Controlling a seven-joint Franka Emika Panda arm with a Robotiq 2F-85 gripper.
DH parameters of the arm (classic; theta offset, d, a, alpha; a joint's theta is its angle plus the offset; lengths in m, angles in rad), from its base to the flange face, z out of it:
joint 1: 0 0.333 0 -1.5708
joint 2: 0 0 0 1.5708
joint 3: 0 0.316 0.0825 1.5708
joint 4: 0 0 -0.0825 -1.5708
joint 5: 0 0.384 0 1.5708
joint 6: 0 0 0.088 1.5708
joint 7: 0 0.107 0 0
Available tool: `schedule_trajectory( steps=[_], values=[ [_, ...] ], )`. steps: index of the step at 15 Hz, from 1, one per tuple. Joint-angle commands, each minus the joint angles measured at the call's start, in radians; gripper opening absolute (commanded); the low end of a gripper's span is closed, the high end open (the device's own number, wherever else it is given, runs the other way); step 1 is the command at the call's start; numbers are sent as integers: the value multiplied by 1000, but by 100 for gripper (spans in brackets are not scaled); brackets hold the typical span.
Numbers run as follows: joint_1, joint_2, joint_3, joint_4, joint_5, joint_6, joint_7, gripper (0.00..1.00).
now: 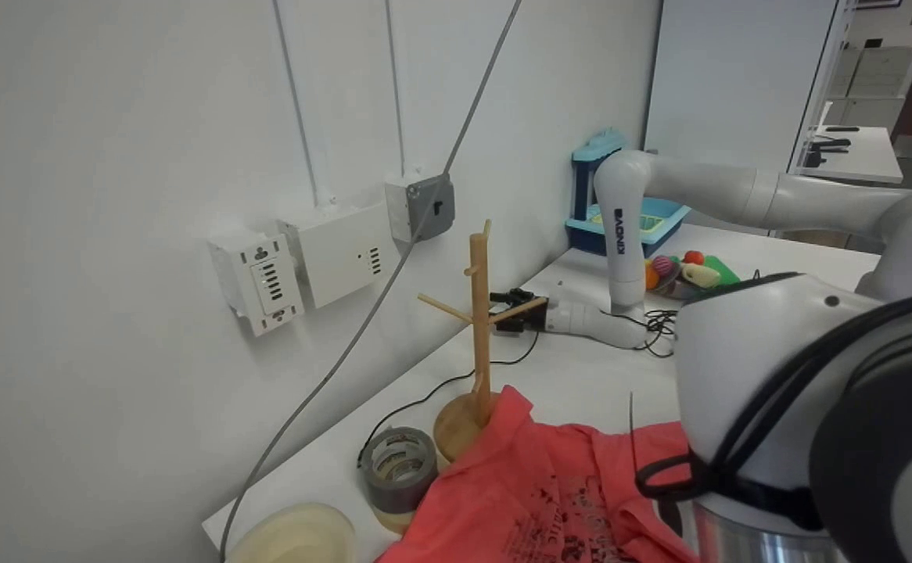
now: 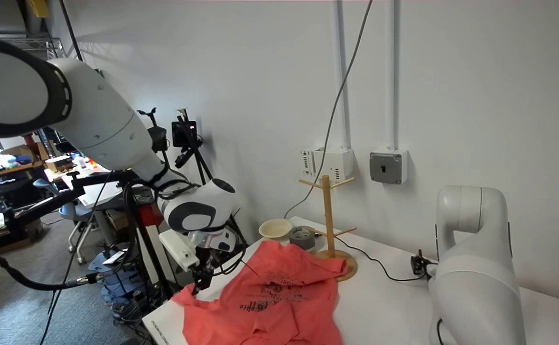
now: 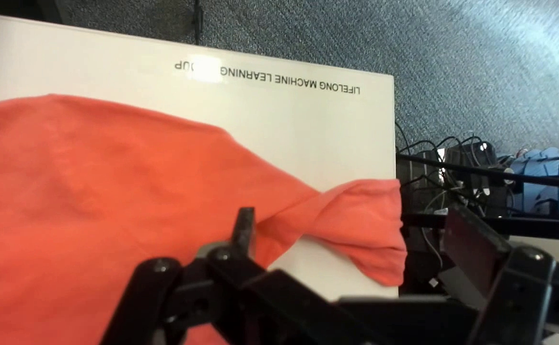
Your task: Position the sweater's sleeves on its chest
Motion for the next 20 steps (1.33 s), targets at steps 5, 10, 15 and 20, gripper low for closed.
schedule_trajectory(
  steps=[5,10,15,20],
  values=[
    [18,20,0,2,20,7,-25,100],
    [29,63,45,4,90,71,-57,100],
    [26,113,70,4,132,176,-98,100],
    [13,182,66,4,106,257,-117,100]
  ],
)
